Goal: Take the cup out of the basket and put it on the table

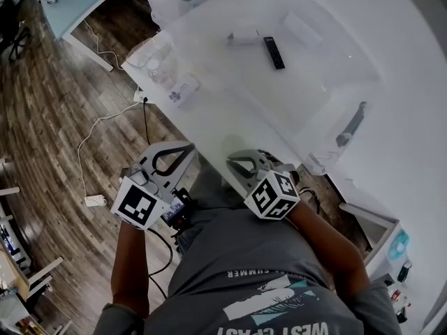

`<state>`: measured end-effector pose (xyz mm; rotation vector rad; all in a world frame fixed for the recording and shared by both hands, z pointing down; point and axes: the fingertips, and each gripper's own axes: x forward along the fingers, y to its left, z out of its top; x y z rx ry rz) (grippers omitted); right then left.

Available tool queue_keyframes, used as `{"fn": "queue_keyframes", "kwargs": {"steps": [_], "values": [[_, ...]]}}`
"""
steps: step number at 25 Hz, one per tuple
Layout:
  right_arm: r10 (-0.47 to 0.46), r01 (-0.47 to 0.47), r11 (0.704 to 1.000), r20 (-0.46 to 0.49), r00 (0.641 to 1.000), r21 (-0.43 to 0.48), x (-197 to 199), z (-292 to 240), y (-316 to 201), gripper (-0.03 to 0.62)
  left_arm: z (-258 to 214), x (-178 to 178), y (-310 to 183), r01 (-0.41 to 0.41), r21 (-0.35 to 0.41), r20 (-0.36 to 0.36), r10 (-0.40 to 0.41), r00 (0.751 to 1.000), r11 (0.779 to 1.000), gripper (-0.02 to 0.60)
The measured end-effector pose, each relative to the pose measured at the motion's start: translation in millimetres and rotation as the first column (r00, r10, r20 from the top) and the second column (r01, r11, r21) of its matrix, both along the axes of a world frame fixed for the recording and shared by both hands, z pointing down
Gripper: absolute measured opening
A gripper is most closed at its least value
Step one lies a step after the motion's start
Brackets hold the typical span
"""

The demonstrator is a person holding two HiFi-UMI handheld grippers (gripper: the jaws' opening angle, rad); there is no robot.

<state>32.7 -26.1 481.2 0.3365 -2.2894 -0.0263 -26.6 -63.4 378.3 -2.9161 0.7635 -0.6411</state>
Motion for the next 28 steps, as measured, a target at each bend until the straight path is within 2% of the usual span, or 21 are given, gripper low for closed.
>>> {"fn": "queue_keyframes", "kwargs": {"steps": [1,4,9,14,28], "values": [[0.009,-0.010,1.000,0.051,0.999,0.020,-0.9,-20.2,-0.1,0.014,-4.8,1.0,1.4,-0.005,0.010,0.006,0.005,1.000,1.000,0.009],[0.031,-0.046,0.995,0.165,0.986,0.087,0.8,-74.9,-1.0,0.012,-19.0,5.8,7.7,-0.023,0.036,0.023,0.022,0.999,0.999,0.009],[0.031,-0.091,0.973,0.266,0.963,0.213,12.8,-150.6,-1.9,0.012,-43.1,20.7,19.3,-0.061,0.077,0.044,0.058,0.997,0.995,0.009],[0.037,-0.123,0.951,0.290,0.956,0.285,28.8,-191.9,-1.1,0.012,-66.3,36.6,27.5,-0.101,0.112,0.063,0.095,0.994,0.988,0.009],[0.068,-0.190,0.928,0.356,0.932,0.321,57.1,-229.3,11.0,0.011,-93.4,71.2,44.6,-0.163,0.154,0.099,0.149,0.984,0.975,0.009]]}}
